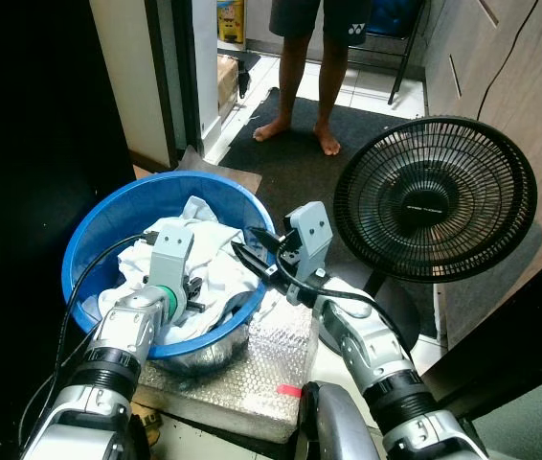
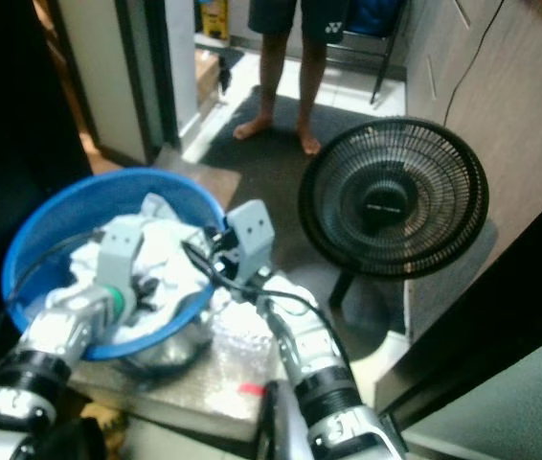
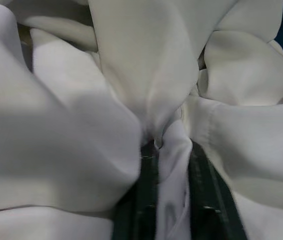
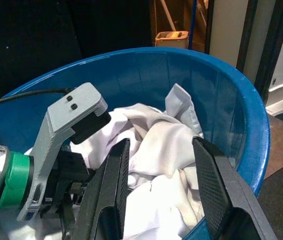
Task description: Clothes washing
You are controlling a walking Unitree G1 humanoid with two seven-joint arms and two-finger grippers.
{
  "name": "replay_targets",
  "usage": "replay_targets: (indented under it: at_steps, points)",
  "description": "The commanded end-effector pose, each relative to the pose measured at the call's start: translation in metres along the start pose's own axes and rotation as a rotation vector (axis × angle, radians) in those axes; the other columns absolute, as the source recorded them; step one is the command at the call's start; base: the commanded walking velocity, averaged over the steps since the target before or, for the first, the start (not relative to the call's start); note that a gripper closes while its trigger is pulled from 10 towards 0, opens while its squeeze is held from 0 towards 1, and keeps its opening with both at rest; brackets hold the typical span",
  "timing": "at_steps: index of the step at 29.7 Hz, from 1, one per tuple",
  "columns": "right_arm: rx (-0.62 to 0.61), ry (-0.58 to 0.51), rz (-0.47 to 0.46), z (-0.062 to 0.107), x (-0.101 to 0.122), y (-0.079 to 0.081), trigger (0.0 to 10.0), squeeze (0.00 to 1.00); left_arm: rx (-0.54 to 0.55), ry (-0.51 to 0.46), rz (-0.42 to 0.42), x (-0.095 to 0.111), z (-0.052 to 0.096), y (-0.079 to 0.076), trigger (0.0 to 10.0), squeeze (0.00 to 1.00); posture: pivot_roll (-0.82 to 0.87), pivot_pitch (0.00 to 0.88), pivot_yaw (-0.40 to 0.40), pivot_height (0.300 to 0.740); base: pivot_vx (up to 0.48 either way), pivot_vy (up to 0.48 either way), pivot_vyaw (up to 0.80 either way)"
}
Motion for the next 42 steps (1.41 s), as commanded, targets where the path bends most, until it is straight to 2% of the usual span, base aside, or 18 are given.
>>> replay_targets:
  at_steps: [1, 7, 9, 10, 12, 13, 14, 15, 18, 19, 21, 23, 25, 32, 35, 38, 40, 42]
  points:
    - [-0.015, 0.077, -0.038, 0.005, -0.02, -0.001, 10.0, 0.0, -0.026, 0.124, 0.038, -0.041, -0.001, -0.003, 0.0, 0.0, 0.07, 0.168, -0.041, 0.486, 0.0, 0.0, 0.0]
    - [-0.018, 0.071, -0.039, 0.006, -0.019, -0.001, 10.0, 0.0, -0.119, 0.045, 0.058, -0.024, 0.003, -0.024, 0.0, 0.0, 0.07, 0.167, -0.04, 0.486, 0.0, 0.0, 0.0]
    - [-0.024, 0.061, -0.041, 0.005, -0.017, -0.002, 10.0, 0.0, -0.213, -0.1, 0.038, 0.001, 0.011, -0.044, 0.0, 0.0, 0.07, 0.168, -0.039, 0.486, 0.0, 0.0, 0.0]
    - [-0.024, 0.061, -0.041, 0.005, -0.017, -0.002, 10.0, 0.0, -0.213, -0.1, 0.038, 0.001, 0.011, -0.044, 0.0, 0.0, 0.07, 0.168, -0.039, 0.486, 0.0, 0.0, 0.0]
    - [-0.045, 0.031, -0.044, 0.004, -0.012, -0.004, 10.0, 0.0, -0.324, -0.321, -0.018, 0.035, 0.031, -0.069, 0.0, 0.0, 0.07, 0.168, -0.039, 0.486, 0.0, 0.0, 0.0]
    - [-0.073, -0.001, -0.051, 0.005, -0.007, -0.008, 10.0, 0.0, -0.377, -0.429, -0.046, 0.052, 0.045, -0.083, 4.3, 0.0, 0.08, 0.169, -0.039, 0.486, 0.0, 0.0, 0.0]
    - [-0.073, -0.001, -0.051, 0.005, -0.007, -0.008, 10.0, 0.0, -0.377, -0.429, -0.046, 0.052, 0.045, -0.083, 4.3, 0.0, 0.08, 0.169, -0.039, 0.486, 0.0, 0.0, 0.0]
    - [-0.103, -0.037, -0.056, 0.005, 0.0, -0.011, 10.0, 0.0, -0.405, -0.514, -0.078, 0.065, 0.058, -0.093, 10.0, 0.0, 0.08, 0.17, -0.04, 0.486, 0.0, 0.0, 0.0]
    - [-0.127, -0.068, -0.064, 0.006, 0.005, -0.014, 10.0, 0.0, -0.42, -0.581, -0.1, 0.074, 0.068, -0.1, 10.0, 0.0, 0.08, 0.169, -0.04, 0.486, 0.0, 0.0, 0.0]
    - [-0.154, -0.107, -0.066, 0.007, 0.013, -0.018, 10.0, 0.0, -0.443, -0.646, -0.122, 0.085, 0.08, -0.109, 10.0, 0.0, 0.09, 0.168, -0.039, 0.486, 0.0, 0.0, 0.0]
    - [-0.154, -0.107, -0.066, 0.007, 0.013, -0.018, 10.0, 0.0, -0.443, -0.646, -0.122, 0.085, 0.08, -0.109, 10.0, 0.0, 0.09, 0.168, -0.039, 0.486, 0.0, 0.0, 0.0]
    - [-0.195, -0.177, -0.054, 0.011, 0.028, -0.022, 10.0, 0.0, -0.479, -0.734, -0.141, 0.103, 0.103, -0.123, 10.0, 0.0, 0.09, 0.164, -0.036, 0.486, 0.0, 0.0, 0.0]
    - [-0.212, -0.207, -0.045, 0.013, 0.034, -0.024, 10.0, 0.0, -0.493, -0.761, -0.144, 0.111, 0.113, -0.128, 10.0, 0.0, 0.09, 0.163, -0.035, 0.486, 0.0, 0.0, 0.0]
    - [-0.254, -0.274, 0.003, 0.033, 0.055, -0.038, 10.0, 0.0, -0.559, -0.778, -0.129, 0.118, 0.154, -0.119, 10.0, 0.0, 0.09, 0.155, -0.03, 0.486, 0.0, 0.0, 0.0]
    - [-0.156, -0.241, 0.005, 0.051, 0.051, -0.036, 10.0, 0.0, -0.633, -0.754, -0.04, 0.113, 0.172, -0.114, 10.0, 0.0, 0.09, 0.154, -0.032, 0.486, 0.0, 0.0, 0.0]
    - [-0.112, -0.212, 0.0, 0.057, 0.044, -0.033, 10.0, 0.0, -0.643, -0.762, 0.011, 0.114, 0.176, -0.113, 10.0, 0.0, 0.09, 0.151, -0.034, 0.486, 0.0, 0.0, 0.0]
    - [-0.09, -0.177, -0.023, 0.062, 0.035, -0.031, 10.0, 0.0, -0.624, -0.776, 0.094, 0.118, 0.176, -0.108, 10.0, 0.0, 0.09, 0.151, -0.033, 0.486, 0.0, 0.0, 0.0]
    - [-0.048, -0.095, -0.013, 0.069, 0.012, -0.023, 10.0, 0.0, -0.551, -0.828, 0.256, 0.135, 0.173, -0.093, 10.0, 0.0, 0.08, 0.144, -0.031, 0.486, 0.0, 0.0, 0.0]
Point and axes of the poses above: a point about 5 cm out from each wrist's last joint towards the gripper, its own z axis pointing back from the gripper into the wrist, its own x axis along the axis of the wrist's last joint, y = z × x, the point moved 4 cm from there along -z, pointing out of the wrist towards the gripper, and after that the axes turned 11 degrees about z, right-handed, at the moved point
